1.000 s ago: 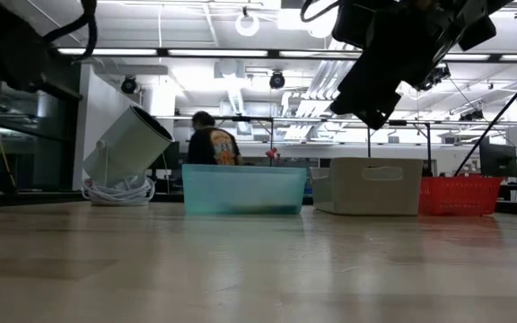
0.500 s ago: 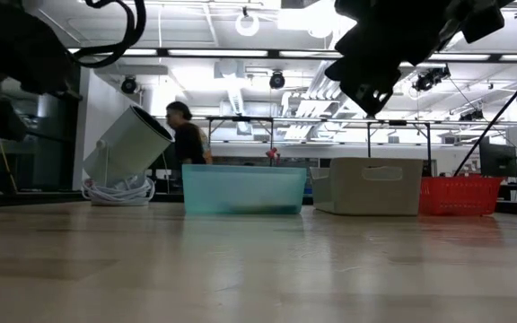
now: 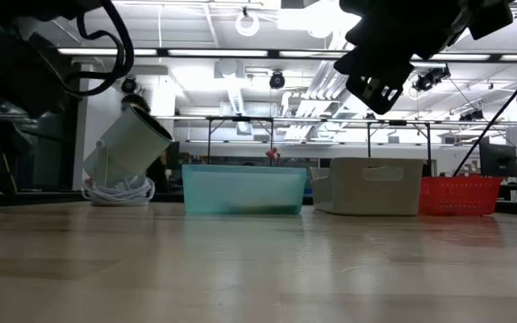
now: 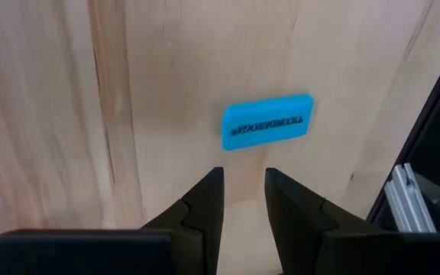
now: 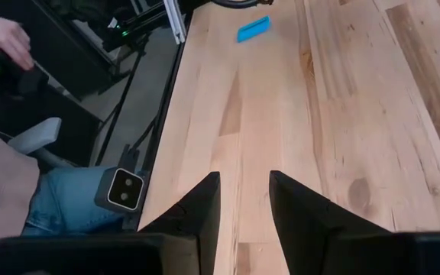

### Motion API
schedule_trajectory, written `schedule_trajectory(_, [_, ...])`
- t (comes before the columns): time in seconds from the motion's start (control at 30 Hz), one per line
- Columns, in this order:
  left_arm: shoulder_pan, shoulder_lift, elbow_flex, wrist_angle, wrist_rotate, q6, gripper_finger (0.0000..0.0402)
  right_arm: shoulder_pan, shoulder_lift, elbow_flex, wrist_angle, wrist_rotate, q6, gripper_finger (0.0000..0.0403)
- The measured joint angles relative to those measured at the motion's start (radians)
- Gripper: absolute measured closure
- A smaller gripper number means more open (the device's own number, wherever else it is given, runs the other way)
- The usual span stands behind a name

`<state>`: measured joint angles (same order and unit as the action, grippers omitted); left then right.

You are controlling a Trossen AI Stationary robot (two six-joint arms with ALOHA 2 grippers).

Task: Pick & Place School Supplies
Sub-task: Put the blue eraser into the red bin

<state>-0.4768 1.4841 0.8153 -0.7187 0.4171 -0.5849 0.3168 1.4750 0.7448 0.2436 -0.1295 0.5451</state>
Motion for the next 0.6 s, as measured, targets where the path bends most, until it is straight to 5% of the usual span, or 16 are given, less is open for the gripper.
schedule_trajectory(0.6, [0.048,0.000,-0.047,0.075,0.034,0.123,0.0313,0.000,0.000,0.000,0.001,0.000,0.012,0.0298])
